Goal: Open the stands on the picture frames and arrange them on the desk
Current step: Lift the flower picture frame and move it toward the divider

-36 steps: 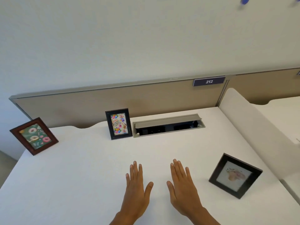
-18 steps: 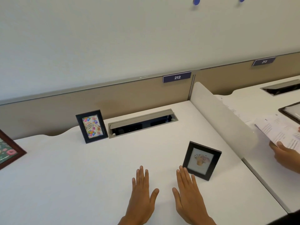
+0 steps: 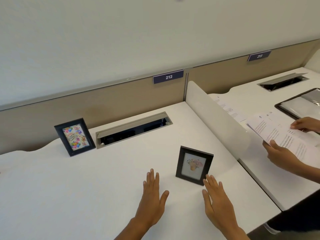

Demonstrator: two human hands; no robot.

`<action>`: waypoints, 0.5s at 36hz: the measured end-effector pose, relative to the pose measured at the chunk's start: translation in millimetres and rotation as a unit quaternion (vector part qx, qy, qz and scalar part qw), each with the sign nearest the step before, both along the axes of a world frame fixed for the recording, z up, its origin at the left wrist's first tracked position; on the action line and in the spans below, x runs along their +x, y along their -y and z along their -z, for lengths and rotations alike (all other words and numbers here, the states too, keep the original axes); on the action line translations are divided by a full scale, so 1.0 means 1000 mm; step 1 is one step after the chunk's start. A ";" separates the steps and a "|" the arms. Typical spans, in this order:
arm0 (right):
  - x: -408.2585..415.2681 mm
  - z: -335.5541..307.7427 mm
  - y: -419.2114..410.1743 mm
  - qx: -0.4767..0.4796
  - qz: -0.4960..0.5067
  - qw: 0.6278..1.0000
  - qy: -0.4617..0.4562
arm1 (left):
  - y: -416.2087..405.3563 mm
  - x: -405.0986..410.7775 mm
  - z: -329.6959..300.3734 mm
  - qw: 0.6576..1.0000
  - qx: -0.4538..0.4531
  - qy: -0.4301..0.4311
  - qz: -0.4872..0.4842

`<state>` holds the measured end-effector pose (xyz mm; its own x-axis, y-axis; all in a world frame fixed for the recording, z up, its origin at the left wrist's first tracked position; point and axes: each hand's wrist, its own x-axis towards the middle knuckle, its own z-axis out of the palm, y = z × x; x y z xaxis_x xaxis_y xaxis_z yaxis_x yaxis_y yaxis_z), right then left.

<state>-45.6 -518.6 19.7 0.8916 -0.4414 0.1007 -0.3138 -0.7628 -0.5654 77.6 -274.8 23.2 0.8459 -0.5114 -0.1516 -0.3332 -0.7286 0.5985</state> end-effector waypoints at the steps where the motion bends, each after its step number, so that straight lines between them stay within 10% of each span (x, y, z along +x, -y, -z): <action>1: -0.001 -0.002 0.003 0.020 0.023 0.999 0.028 | 0.005 0.002 -0.001 1.000 -0.014 -0.008 -0.002; 18: 0.058 -0.040 0.032 0.396 0.136 0.904 0.091 | 0.080 0.054 -0.053 0.964 -0.183 -0.169 -0.092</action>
<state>12.4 -550.7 60.1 0.7396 -0.6400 -0.2084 -0.2755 -0.0054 -0.9613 132.1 -354.6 76.4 0.8610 -0.4294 -0.2725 0.0403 -0.4766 0.8782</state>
